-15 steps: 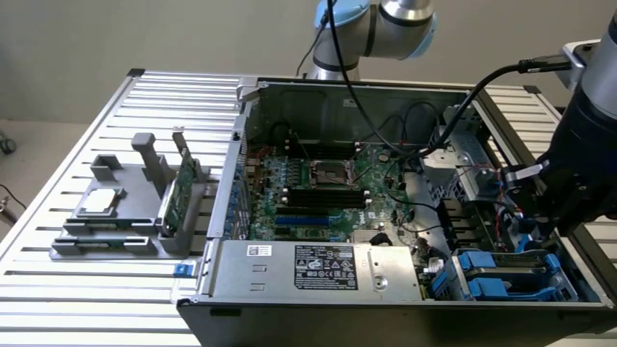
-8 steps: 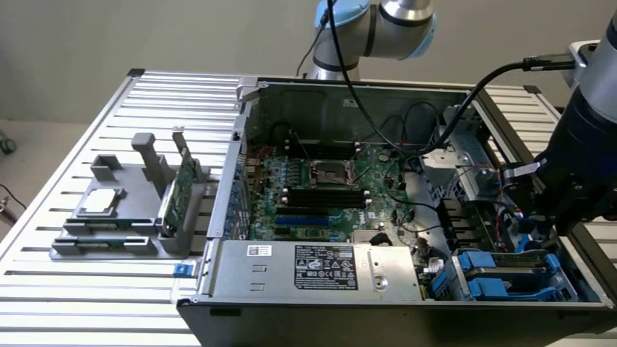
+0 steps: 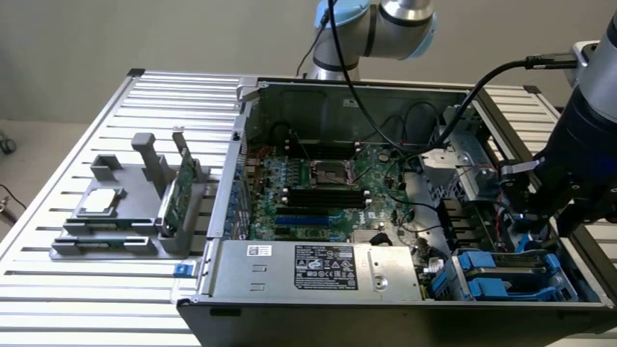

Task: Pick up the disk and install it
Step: 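Insert the first disk wire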

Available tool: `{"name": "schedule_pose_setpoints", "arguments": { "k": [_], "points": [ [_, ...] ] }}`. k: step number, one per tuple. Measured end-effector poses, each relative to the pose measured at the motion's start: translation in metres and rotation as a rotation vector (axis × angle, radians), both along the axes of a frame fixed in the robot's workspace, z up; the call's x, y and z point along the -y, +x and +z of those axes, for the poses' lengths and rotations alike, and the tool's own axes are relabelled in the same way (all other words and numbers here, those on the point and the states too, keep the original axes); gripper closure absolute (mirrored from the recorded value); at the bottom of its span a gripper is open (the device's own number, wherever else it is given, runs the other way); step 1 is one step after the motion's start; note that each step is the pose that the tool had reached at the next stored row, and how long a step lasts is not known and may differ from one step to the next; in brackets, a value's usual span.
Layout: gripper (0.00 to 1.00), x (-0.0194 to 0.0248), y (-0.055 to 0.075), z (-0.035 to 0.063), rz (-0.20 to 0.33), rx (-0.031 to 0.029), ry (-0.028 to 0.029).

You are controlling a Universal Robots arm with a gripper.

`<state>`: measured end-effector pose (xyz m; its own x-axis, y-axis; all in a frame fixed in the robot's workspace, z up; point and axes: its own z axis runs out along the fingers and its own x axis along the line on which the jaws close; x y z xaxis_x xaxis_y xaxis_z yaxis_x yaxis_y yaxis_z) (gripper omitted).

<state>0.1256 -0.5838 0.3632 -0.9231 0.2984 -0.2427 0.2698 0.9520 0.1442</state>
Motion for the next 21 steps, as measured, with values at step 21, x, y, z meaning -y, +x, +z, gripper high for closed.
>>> {"name": "schedule_pose_setpoints", "arguments": {
  "k": [21],
  "points": [
    [0.55, -0.0066, 0.0033, 0.0007, -0.087, -0.0108, 0.0020]
  ]
}}
